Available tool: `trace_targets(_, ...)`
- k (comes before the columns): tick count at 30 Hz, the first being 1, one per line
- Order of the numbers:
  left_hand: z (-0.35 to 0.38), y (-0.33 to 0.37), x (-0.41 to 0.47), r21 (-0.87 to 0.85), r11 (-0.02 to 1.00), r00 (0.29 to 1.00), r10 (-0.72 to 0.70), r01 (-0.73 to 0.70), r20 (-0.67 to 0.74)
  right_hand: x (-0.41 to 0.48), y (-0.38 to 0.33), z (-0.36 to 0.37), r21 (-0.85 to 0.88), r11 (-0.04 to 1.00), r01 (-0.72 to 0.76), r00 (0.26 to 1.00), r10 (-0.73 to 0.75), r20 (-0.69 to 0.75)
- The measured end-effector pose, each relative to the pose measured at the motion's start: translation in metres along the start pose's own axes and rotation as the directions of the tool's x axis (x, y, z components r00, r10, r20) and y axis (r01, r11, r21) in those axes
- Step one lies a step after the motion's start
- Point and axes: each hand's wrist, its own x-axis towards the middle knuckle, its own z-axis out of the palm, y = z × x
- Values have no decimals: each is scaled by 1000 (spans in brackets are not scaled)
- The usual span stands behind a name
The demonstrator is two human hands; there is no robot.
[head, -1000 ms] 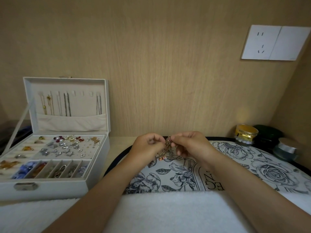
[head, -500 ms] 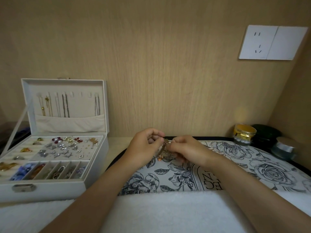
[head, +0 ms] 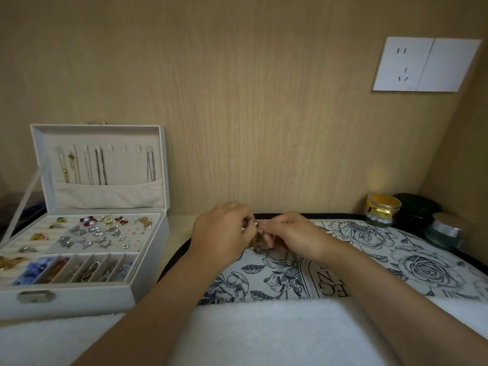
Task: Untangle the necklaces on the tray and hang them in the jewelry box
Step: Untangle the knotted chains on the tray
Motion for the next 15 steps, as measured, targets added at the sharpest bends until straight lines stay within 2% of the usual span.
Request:
trace_targets(2,0,0,1,31,999,997,26,-29,70,-1,-1,0,39,999,16,993,-12,-114)
trace_targets(4,-1,1,2,-62,995,984,-71,82,166,0,0,0,64,997,38,976,-23,-217)
trace_targets(6,-2,0,4,-174,955,944,-189,241,271,2,2,2,158,987,22,973,16,-232)
trace_targets(8,-1,-1,6,-317,872,897,-249,372,365,3,1,5,369,929,-16,982,84,-170)
trace_targets(11,-4,-2,8,-515,731,884,-279,448,375,4,-4,3,674,735,-71,994,105,-11)
trace_targets(13,-5,-2,10,-602,636,872,-278,482,404,2,-5,-2,728,680,-90,995,85,44)
trace_targets(15,-7,-1,12,-658,537,846,-260,527,465,0,-6,-5,663,740,-113,994,85,74)
